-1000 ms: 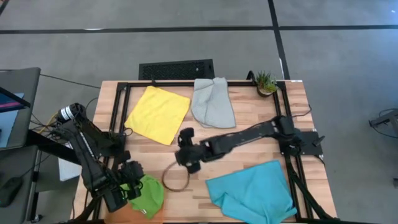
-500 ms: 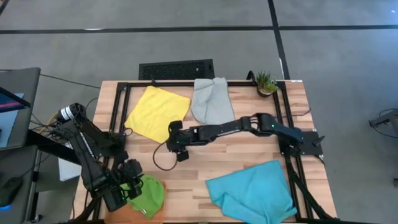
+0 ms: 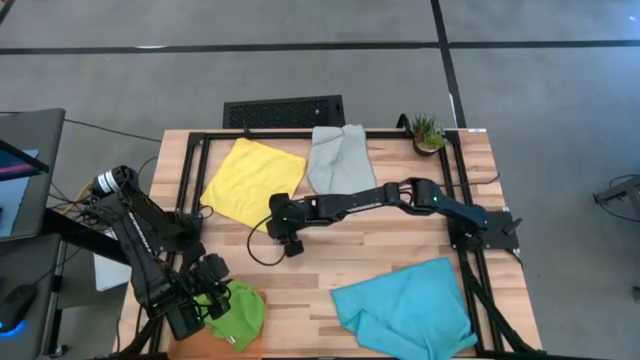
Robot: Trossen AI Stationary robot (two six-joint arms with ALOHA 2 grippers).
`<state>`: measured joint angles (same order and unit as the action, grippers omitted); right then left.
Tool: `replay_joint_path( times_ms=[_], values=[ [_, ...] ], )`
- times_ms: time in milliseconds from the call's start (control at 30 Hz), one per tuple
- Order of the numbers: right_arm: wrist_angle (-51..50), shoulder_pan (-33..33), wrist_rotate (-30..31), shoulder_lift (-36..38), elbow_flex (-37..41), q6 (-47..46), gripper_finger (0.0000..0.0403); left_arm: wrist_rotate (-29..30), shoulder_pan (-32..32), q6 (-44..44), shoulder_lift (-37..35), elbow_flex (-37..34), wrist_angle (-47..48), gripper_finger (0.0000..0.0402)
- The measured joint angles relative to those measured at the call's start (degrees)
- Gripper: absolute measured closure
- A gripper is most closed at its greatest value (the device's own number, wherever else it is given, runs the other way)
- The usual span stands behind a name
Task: Fold microfiber towels
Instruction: Fold the yellow towel
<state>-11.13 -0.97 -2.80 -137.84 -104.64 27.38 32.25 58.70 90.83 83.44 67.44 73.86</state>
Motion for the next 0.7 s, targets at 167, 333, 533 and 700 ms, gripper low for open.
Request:
replay_joint_path(
  times_ms=[167, 333, 533, 700],
  values=[
    [2.85, 0.73, -0.29, -2.74, -0.14, 1.08, 0.0210, 0.00, -0.26, 0.57, 0.00, 0.02, 0.11, 0.0278],
    [4.12, 1.05, 1.78, -4.10, -0.21, 1.05, 0.0210, -0.15, -1.27, 0.74, 0.02, 0.02, 0.19, 0.0278],
    [3.39, 1.03, 2.40, -4.27, -0.24, 0.67, 0.0219, -0.37, -2.67, -0.12, 0.02, 0.02, 0.19, 0.0278],
    [2.28, 1.04, 3.70, -4.36, -0.24, -3.00, 0.0261, -0.44, -3.58, -0.73, 0.02, 0.02, 0.18, 0.0278]
  ],
)
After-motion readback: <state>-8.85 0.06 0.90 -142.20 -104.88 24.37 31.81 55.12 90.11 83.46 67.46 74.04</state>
